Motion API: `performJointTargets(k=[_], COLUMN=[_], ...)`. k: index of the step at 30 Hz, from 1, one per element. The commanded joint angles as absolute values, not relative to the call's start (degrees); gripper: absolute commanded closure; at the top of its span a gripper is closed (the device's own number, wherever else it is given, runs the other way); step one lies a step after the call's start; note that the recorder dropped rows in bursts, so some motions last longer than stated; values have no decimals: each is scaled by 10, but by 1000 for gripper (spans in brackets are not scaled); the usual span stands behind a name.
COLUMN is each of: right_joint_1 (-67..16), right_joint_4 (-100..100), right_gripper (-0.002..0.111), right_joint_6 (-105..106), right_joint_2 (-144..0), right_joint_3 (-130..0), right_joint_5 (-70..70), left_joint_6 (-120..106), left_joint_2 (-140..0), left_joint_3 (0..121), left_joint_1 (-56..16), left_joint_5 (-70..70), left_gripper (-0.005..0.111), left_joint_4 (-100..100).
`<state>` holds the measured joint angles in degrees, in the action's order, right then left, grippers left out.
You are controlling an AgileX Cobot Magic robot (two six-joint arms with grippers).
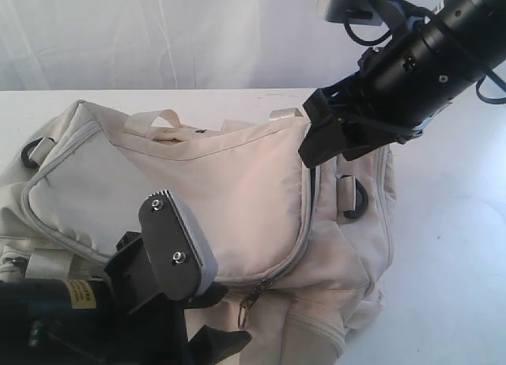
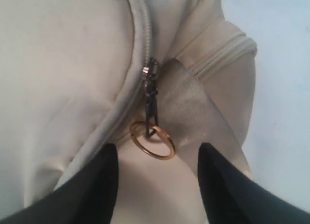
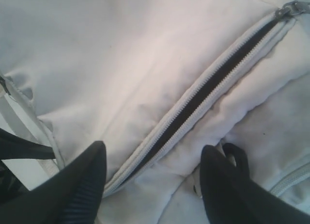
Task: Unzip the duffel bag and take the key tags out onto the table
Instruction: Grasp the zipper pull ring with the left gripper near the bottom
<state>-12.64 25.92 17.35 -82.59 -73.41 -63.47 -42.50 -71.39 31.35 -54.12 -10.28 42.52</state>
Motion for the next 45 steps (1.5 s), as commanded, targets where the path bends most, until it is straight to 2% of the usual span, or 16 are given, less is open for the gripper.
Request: performJointTargets(k=[1, 7, 14, 24, 30, 36, 38, 39, 41, 42, 45], right_joint_1=[-123, -123, -123, -123, -123, -123, -123, -123, -123, -123, -123], right_joint_4=[257, 257, 257, 254, 254, 254, 254, 254, 254, 254, 254], right_gripper=[54, 54, 54, 54, 54, 54, 54, 54, 54, 54, 54], right_joint_6=[177, 177, 177, 177, 177, 177, 177, 177, 177, 177, 177], right_joint_2=[-826, -827, -829, -831, -831, -831, -831, -831, -831, -831, -831], right_joint_3=[-736, -736, -736, -736, -736, -736, -736, -736, -736, -736, -736], right_joint_5=[-630, -630, -630, -630, -630, -630, -630, -630, -630, -630, -630], left_joint_6=[-417, -409, -398, -398, -419, -536, -539, -538, -538, -538, -538], left_joint_2=[-728, -740, -741, -741, -719, -708, -713, -714, -716, -719, -745], left_joint_3=[315, 315, 315, 315, 315, 315, 315, 315, 315, 315, 315], left_joint_1=[-547, -547, -547, -547, -547, -547, -547, -547, -547, -547, -547], left_joint_5=[-135, -150, -151, -140, -72, -90, -95, -96, -98, -101, -126], left_gripper=[52, 56, 80, 107, 107, 105, 93, 80, 62, 58, 58], left_joint_4=[436, 436, 436, 434, 434, 434, 434, 434, 434, 434, 434])
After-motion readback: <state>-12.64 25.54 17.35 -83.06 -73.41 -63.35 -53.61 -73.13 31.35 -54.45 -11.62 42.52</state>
